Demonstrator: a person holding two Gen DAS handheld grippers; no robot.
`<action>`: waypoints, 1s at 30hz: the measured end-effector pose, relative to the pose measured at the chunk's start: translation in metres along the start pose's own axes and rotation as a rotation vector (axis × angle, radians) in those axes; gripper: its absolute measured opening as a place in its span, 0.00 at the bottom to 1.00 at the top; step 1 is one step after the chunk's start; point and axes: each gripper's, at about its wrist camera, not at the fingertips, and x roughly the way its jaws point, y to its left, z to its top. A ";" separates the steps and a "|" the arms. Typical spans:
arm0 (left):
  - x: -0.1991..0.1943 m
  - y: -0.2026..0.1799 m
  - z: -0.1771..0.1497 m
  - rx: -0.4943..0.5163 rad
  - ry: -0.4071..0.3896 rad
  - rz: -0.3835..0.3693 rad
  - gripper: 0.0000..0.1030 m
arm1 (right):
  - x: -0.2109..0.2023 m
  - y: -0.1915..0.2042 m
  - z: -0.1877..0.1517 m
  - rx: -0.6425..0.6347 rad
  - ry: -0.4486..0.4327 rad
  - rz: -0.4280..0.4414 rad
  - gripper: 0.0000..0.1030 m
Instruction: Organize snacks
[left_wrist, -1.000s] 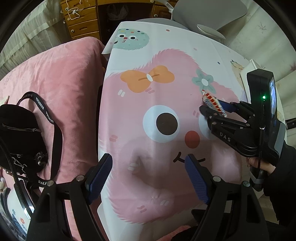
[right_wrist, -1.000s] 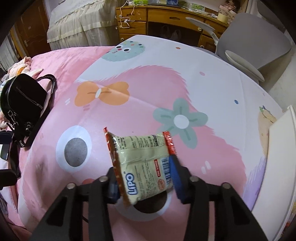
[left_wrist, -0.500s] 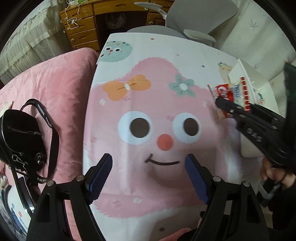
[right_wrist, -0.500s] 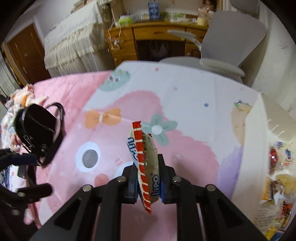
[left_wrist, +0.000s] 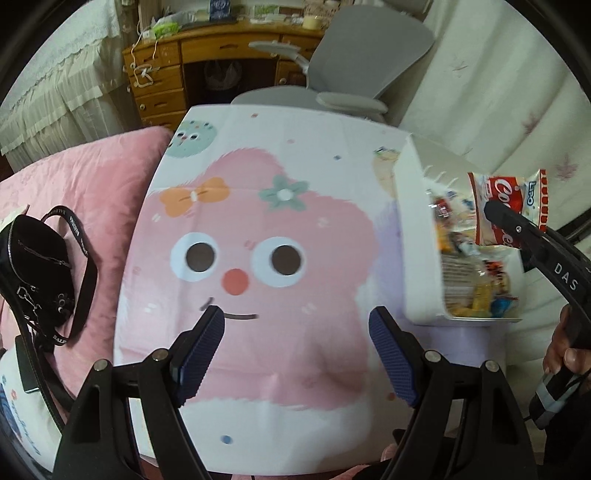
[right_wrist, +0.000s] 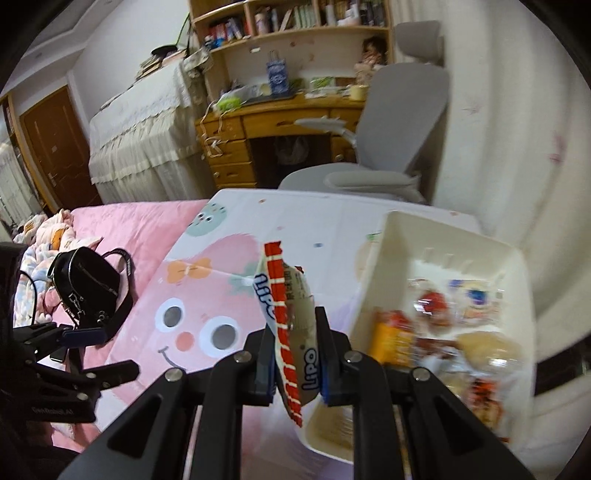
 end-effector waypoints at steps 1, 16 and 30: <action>-0.006 -0.008 -0.003 0.003 -0.018 0.001 0.77 | -0.005 -0.006 -0.001 0.004 -0.006 -0.007 0.16; -0.074 -0.059 -0.024 -0.013 -0.162 0.019 0.77 | -0.061 -0.090 -0.039 0.150 -0.009 -0.039 0.65; -0.145 -0.067 -0.031 0.123 -0.147 0.054 0.84 | -0.143 -0.050 -0.082 0.252 0.086 -0.011 1.00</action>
